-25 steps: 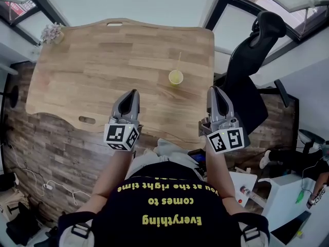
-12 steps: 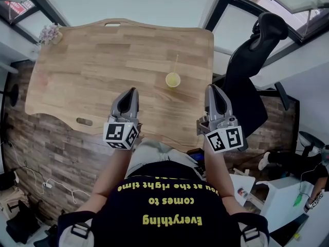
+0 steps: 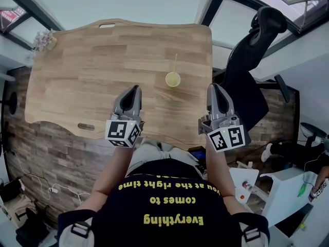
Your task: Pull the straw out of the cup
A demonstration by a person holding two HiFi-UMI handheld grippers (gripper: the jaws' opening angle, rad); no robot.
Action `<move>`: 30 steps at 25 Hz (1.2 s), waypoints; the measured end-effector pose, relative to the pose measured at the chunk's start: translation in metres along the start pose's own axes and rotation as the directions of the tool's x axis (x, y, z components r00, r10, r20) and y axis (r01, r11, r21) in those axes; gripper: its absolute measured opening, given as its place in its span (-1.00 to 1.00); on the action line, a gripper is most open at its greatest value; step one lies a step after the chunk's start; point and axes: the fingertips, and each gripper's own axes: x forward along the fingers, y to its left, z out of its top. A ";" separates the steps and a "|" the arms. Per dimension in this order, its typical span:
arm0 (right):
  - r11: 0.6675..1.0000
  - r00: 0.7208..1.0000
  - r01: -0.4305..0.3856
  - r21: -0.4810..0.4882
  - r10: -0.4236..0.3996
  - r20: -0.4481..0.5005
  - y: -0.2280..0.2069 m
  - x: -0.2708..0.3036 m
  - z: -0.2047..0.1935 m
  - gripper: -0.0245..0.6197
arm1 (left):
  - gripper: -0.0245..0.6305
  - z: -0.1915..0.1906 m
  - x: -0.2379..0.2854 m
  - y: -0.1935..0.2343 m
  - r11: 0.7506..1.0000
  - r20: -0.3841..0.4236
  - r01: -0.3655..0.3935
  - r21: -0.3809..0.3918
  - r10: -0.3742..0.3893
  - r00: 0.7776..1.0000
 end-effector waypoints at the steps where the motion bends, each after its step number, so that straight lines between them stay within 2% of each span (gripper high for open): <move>1: 1.000 1.000 0.003 0.000 -0.003 -0.001 0.000 0.001 -0.001 -0.90 | -0.93 0.000 0.001 0.002 1.000 -0.001 0.003 -0.001 -0.003 1.000; 14: 1.000 0.999 -0.002 -0.006 0.001 -0.037 -0.001 0.016 -0.012 -0.90 | -0.93 -0.009 0.011 0.011 1.000 -0.022 0.013 -0.018 -0.013 1.000; 30: 0.998 0.990 -0.055 0.029 0.058 -0.130 -0.003 0.040 -0.053 -0.82 | -0.93 -0.028 0.015 0.021 0.999 -0.055 -0.020 -0.035 0.018 0.998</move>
